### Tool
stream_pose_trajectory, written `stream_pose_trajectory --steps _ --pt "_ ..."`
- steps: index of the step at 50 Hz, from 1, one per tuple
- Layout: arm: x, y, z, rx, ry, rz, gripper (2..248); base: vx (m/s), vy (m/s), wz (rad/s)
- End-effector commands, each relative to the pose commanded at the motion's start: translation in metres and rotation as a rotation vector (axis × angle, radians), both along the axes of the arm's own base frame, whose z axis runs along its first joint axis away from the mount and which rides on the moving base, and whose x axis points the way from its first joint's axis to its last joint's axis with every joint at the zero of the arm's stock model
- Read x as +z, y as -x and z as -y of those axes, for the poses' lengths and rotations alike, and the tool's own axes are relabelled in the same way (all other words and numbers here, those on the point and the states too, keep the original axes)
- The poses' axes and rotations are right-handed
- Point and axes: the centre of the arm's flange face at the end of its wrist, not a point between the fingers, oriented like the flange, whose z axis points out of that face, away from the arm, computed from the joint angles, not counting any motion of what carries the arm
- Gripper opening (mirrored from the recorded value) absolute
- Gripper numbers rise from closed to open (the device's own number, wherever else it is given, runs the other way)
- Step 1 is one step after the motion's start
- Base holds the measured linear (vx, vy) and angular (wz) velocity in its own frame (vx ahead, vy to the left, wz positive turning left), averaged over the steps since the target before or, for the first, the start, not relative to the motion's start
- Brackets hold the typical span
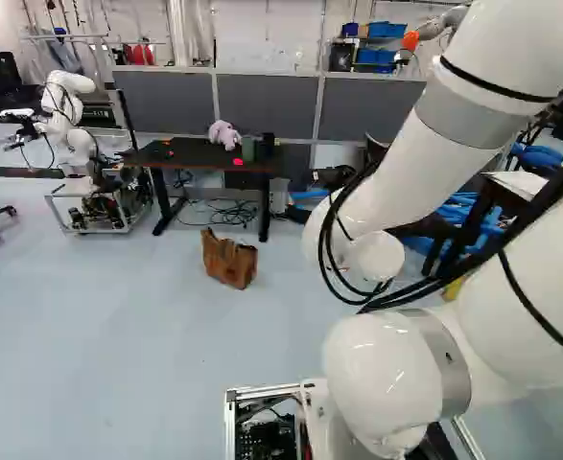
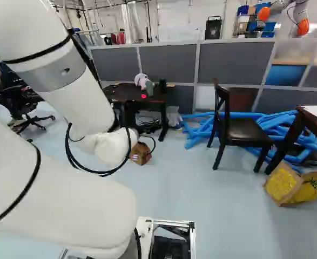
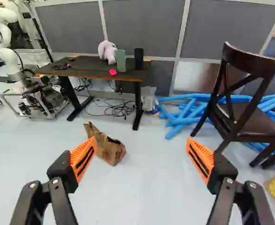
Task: Pick up the bag on the ground and place it on the table
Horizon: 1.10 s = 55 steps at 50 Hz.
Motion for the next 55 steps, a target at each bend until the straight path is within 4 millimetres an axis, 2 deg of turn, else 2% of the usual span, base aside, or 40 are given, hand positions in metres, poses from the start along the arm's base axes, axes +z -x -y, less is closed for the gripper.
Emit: stream_pose_trajectory --steps 55 --pt "0.0 0.0 0.0 0.0 0.0 0.0 247 0.023 -0.01 -0.018"
